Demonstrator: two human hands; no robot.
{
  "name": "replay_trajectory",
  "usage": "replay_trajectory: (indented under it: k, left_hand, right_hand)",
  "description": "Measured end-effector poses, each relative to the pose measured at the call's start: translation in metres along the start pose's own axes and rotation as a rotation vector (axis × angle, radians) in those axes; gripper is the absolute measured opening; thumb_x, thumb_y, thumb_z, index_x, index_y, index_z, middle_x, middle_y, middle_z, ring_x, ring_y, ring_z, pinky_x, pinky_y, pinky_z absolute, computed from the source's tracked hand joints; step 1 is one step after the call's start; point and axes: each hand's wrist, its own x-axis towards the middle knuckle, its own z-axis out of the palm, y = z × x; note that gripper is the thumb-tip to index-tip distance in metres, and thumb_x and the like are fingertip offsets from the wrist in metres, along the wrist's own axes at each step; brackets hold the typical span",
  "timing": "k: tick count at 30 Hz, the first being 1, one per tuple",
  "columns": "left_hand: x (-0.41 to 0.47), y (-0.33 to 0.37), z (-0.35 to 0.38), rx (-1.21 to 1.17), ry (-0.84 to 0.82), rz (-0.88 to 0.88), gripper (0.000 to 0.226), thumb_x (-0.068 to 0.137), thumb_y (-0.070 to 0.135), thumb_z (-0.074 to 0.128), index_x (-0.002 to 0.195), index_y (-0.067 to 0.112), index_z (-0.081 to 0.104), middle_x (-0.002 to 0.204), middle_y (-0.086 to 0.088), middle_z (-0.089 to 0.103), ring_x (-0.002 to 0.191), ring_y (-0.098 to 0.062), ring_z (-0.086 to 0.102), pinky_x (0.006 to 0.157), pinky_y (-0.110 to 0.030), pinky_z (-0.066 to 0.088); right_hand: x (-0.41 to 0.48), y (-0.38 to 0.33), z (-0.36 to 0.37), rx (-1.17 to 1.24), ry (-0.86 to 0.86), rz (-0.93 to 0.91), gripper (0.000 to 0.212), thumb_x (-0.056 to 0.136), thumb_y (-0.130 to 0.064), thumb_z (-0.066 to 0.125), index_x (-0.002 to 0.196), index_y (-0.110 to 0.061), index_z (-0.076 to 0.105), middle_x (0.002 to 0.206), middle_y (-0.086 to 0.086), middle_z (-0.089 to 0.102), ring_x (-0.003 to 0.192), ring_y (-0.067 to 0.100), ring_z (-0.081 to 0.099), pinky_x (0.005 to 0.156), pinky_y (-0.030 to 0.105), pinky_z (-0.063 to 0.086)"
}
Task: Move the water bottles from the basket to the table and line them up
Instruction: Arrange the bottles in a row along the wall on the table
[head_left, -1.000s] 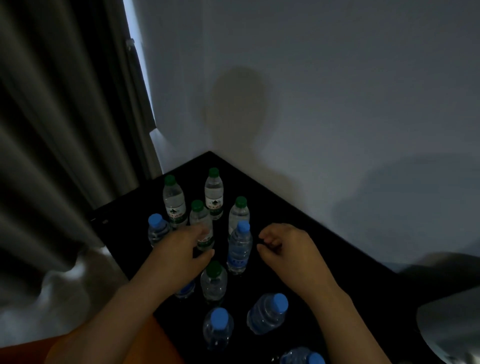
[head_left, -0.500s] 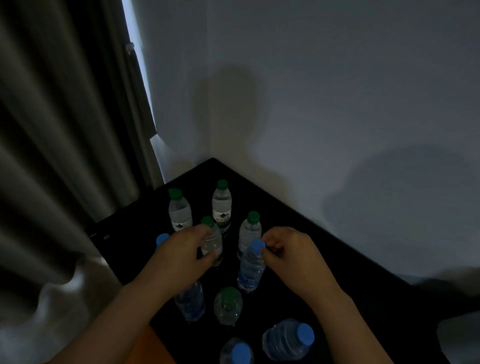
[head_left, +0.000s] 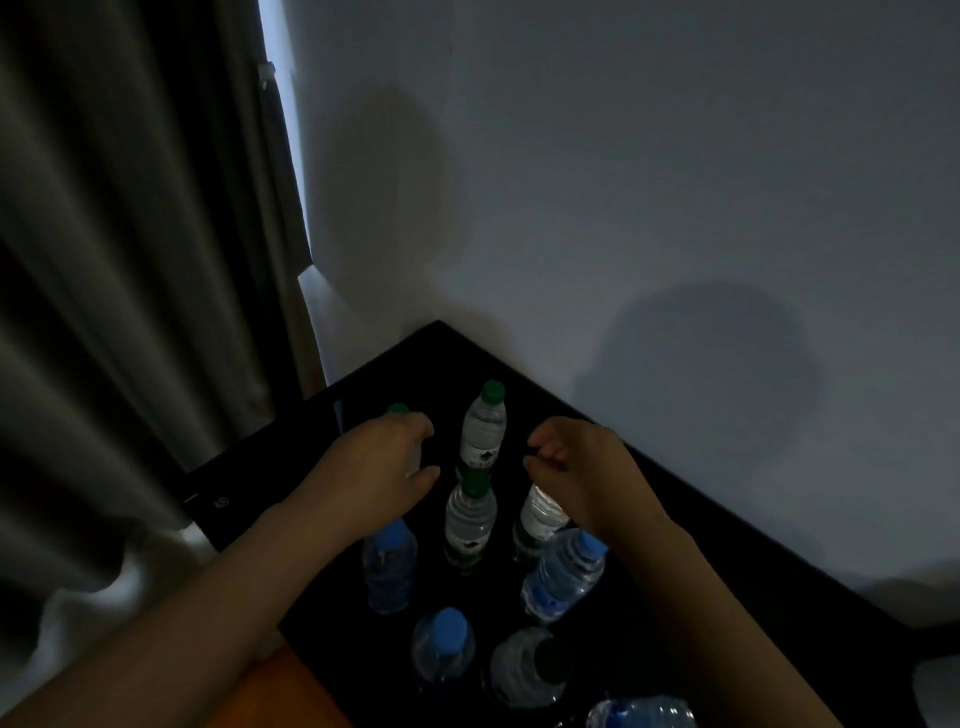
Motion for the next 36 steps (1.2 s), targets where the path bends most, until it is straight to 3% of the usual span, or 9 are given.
replay_trajectory:
  k: [3,7,12,15,20,25,29,32,36]
  left_hand:
    - [0.022,-0.021,-0.001,0.047,0.014,-0.008,0.043,0.087,0.026,0.061,0.128,0.013,0.051,0.119,-0.006,0.056,0.105,-0.02,0.055,0.087,-0.029,0.046]
    - [0.048,-0.047,0.005,0.089,0.028,-0.042,0.041,0.085,0.022,0.062,0.123,0.009,0.053,0.118,-0.01,0.052,0.101,-0.024,0.056,0.086,-0.037,0.048]
    - [0.074,-0.068,0.013,0.171,-0.018,-0.052,0.046,0.084,0.025,0.065,0.127,0.014,0.052,0.119,-0.01,0.051,0.099,-0.026,0.057,0.084,-0.034,0.049]
    - [0.084,-0.073,0.022,0.196,-0.058,-0.055,0.045,0.084,0.026,0.065,0.126,0.015,0.052,0.12,-0.01,0.051,0.1,-0.026,0.057,0.084,-0.033,0.048]
    - [0.097,-0.076,0.031,0.21,-0.08,-0.061,0.034,0.085,0.023,0.063,0.118,0.012,0.057,0.114,-0.012,0.052,0.096,-0.027,0.057,0.081,-0.035,0.049]
    - [0.105,-0.079,0.034,0.183,-0.079,-0.044,0.024,0.081,0.022,0.066,0.101,0.009,0.063,0.097,-0.008,0.051,0.087,-0.026,0.057,0.077,-0.036,0.049]
    - [0.112,-0.081,0.031,0.152,-0.118,-0.031,0.022,0.077,0.02,0.069,0.096,0.009,0.064,0.092,-0.005,0.049,0.086,-0.025,0.057,0.076,-0.034,0.049]
    - [0.126,-0.076,0.026,0.16,-0.098,0.006,0.024,0.074,0.02,0.072,0.096,0.01,0.066,0.094,-0.006,0.051,0.085,-0.023,0.057,0.072,-0.028,0.046]
    - [0.157,-0.062,0.015,0.17,-0.081,0.067,0.023,0.074,0.017,0.072,0.095,0.008,0.067,0.096,-0.009,0.057,0.086,-0.023,0.058,0.075,-0.03,0.047]
  right_hand:
    - [0.031,0.0,0.013,-0.038,-0.021,-0.004,0.02,0.081,-0.019,0.068,0.1,-0.011,0.065,0.088,0.007,0.067,0.082,0.021,0.064,0.077,0.037,0.052]
    - [0.07,0.005,0.033,-0.099,-0.034,0.027,0.035,0.082,-0.022,0.067,0.113,-0.008,0.059,0.104,0.013,0.062,0.094,0.028,0.061,0.081,0.037,0.05]
    - [0.101,0.016,0.05,-0.124,-0.106,0.036,0.058,0.088,-0.025,0.061,0.139,-0.01,0.038,0.125,0.016,0.05,0.11,0.03,0.053,0.089,0.037,0.047]
    - [0.113,0.022,0.057,-0.157,-0.143,0.006,0.061,0.09,-0.022,0.06,0.143,-0.009,0.033,0.129,0.018,0.046,0.111,0.031,0.052,0.093,0.038,0.045]
    - [0.127,0.028,0.07,-0.209,-0.182,-0.01,0.044,0.09,-0.019,0.059,0.131,-0.006,0.047,0.118,0.017,0.054,0.101,0.028,0.057,0.084,0.034,0.049]
    - [0.135,0.03,0.078,-0.15,-0.153,-0.006,0.021,0.088,-0.015,0.062,0.104,-0.001,0.058,0.105,0.019,0.058,0.091,0.028,0.059,0.078,0.038,0.05]
    - [0.138,0.035,0.073,-0.062,-0.147,0.02,0.017,0.083,-0.012,0.066,0.085,0.003,0.06,0.092,0.022,0.059,0.08,0.029,0.058,0.069,0.039,0.05]
    - [0.139,0.043,0.06,-0.037,-0.059,0.012,0.019,0.079,-0.009,0.068,0.076,0.008,0.059,0.08,0.023,0.062,0.067,0.024,0.053,0.055,0.03,0.035]
    - [0.143,0.044,0.036,-0.049,0.01,-0.061,0.018,0.079,-0.002,0.064,0.069,0.011,0.059,0.072,0.028,0.061,0.061,0.027,0.049,0.054,0.034,0.028]
